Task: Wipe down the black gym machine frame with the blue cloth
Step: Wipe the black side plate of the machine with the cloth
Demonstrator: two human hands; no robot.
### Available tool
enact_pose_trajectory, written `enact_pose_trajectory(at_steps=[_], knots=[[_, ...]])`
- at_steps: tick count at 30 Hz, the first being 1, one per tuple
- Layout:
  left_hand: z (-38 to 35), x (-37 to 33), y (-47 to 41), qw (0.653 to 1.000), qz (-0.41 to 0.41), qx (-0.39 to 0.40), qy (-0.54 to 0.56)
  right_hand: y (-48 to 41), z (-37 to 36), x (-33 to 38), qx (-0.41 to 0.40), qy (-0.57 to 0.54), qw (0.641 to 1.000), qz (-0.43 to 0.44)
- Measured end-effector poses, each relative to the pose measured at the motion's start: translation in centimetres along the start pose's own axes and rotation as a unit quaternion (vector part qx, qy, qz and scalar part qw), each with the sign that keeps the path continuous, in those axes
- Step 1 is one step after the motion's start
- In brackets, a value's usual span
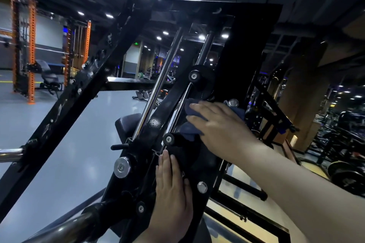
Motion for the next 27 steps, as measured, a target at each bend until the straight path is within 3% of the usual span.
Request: enact_pose_trajectory(at_steps=[5,12,15,18,23,27], knots=[[0.0,0.5,-0.7,1.0,0.001,-0.013,0.01,1.8,0.6,-0.5,-0.035,0.03,0.994,-0.097],[0.2,-0.1,-1.0,1.0,0.013,0.005,-0.007,0.5,-1.0,1.2,0.03,-0.057,0.998,-0.003],[0.2,0.0,-0.8,0.999,0.03,0.017,-0.018,1.8,0.7,-1.9,0.016,-0.084,0.993,-0.079],[0.1,0.0,-0.4,0.999,0.028,0.021,-0.027,3.0,0.5,-0.6,-0.025,-0.018,0.991,-0.132],[0.3,0.3,-0.2,0.999,0.03,0.028,-0.017,5.1,-1.7,4.0,0.018,0.03,0.998,-0.052],[0.2,0.3,0.0,1.0,0.013,0.013,-0.019,4.0,2.2,-0.1,-0.037,0.135,0.979,-0.151]])
Point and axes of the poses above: each hand's wrist, its own y-axis away from the middle knuckle, its own z-axis out of the back of the hand, x = y × z, the point moved 9 cm from there along -y, towards the middle knuckle, and after that the axes turned 7 degrees about -y, right-handed, at the moved point
